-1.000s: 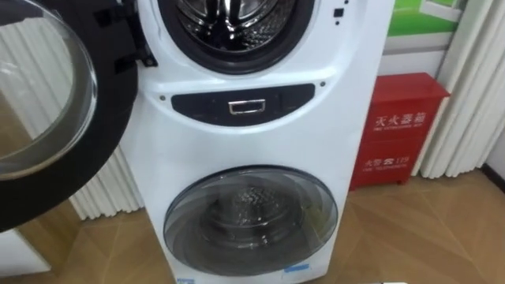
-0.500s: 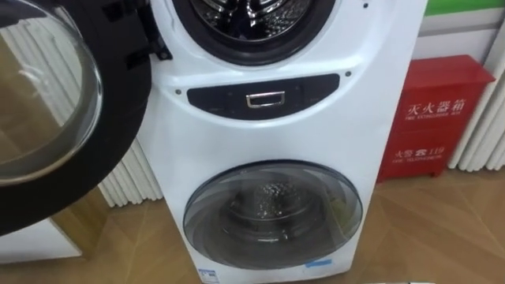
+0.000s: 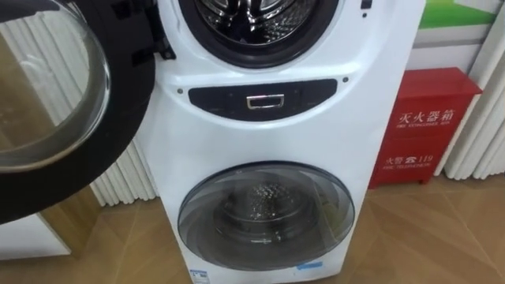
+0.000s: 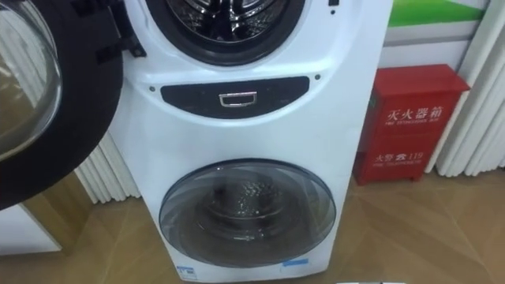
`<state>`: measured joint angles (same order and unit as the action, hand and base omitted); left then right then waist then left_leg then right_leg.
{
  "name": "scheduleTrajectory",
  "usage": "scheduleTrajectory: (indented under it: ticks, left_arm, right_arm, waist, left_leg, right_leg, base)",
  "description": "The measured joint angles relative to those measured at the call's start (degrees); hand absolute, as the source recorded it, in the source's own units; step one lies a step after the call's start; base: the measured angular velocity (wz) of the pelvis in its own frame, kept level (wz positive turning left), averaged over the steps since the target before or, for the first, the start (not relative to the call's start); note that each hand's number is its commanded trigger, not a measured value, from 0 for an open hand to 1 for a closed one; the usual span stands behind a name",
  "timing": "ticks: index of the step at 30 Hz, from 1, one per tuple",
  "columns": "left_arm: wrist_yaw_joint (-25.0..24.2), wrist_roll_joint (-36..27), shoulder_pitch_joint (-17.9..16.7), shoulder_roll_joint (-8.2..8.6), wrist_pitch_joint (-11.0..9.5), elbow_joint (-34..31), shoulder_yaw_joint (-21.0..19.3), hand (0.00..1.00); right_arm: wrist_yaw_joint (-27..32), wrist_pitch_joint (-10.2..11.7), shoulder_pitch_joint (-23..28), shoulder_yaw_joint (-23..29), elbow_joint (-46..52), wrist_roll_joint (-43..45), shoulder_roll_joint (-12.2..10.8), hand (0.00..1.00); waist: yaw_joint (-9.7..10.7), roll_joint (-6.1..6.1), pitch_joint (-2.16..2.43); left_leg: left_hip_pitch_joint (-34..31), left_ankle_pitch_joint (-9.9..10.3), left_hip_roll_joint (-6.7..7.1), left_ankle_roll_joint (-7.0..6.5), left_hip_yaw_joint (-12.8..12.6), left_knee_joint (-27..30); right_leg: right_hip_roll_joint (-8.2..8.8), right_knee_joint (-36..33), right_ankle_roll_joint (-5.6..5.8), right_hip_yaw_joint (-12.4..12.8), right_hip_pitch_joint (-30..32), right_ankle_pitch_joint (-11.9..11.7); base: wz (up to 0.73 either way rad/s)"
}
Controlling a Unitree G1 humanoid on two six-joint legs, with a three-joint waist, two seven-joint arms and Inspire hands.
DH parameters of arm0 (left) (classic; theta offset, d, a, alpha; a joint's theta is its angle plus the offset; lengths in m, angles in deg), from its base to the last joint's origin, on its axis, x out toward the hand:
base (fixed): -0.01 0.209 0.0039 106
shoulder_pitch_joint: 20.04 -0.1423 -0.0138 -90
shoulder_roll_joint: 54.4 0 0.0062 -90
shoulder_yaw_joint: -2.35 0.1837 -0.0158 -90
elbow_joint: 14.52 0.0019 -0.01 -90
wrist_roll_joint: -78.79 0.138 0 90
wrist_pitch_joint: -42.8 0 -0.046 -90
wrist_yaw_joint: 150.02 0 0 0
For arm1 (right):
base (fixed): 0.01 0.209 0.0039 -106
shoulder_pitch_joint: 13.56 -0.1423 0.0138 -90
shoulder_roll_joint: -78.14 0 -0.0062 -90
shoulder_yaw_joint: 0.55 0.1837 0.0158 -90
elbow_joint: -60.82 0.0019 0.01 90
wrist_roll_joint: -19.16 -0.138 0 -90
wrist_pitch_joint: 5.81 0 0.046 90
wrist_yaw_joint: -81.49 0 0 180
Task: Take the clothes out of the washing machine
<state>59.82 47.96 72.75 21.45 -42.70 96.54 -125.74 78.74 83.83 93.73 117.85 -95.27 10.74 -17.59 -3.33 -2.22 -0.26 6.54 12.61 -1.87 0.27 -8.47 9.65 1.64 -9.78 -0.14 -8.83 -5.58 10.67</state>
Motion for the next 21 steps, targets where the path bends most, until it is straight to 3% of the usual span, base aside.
scheduleTrajectory:
  ticks: [12, 17, 21]
  left_arm:
    - [-0.1, 3.0, 0.0, 0.00, 0.4, -0.6, 0.4, 0.00]
    - [-0.2, 4.1, 0.0, 0.02, 1.0, -2.7, 4.8, 0.00]
    - [-1.0, 4.6, -0.1, 0.30, 2.3, -7.5, 8.1, 0.00]
  right_arm:
    - [-1.2, -0.3, 0.2, 0.0, -0.1, 5.0, 0.0, 0.00]
    - [-1.9, -0.9, -0.9, -0.4, 1.3, 5.0, 0.3, 0.00]
    - [-3.4, -0.9, -2.6, -3.1, 1.2, 4.1, 0.4, 0.00]
  waist:
    - [1.5, -0.02, -0.02]
    - [1.5, 0.27, -0.15]
    - [1.6, 1.25, -0.57]
  left_leg:
    - [0.0, 0.0, 0.15, -0.02, 1.4, 0.2]
    - [-0.4, 0.1, 0.41, -0.12, 2.7, 1.0]
    - [-2.2, 0.0, 0.50, -0.17, 4.4, 2.4]
  right_leg:
    - [0.00, 0.1, 0.02, 0.1, -0.9, 0.0]
    - [0.35, 0.0, 0.05, -0.9, -1.4, 0.0]
    - [0.49, 0.2, 0.06, -2.2, -1.2, 0.0]
  base:
    - [0.07]
    - [0.17]
    - [0.25]
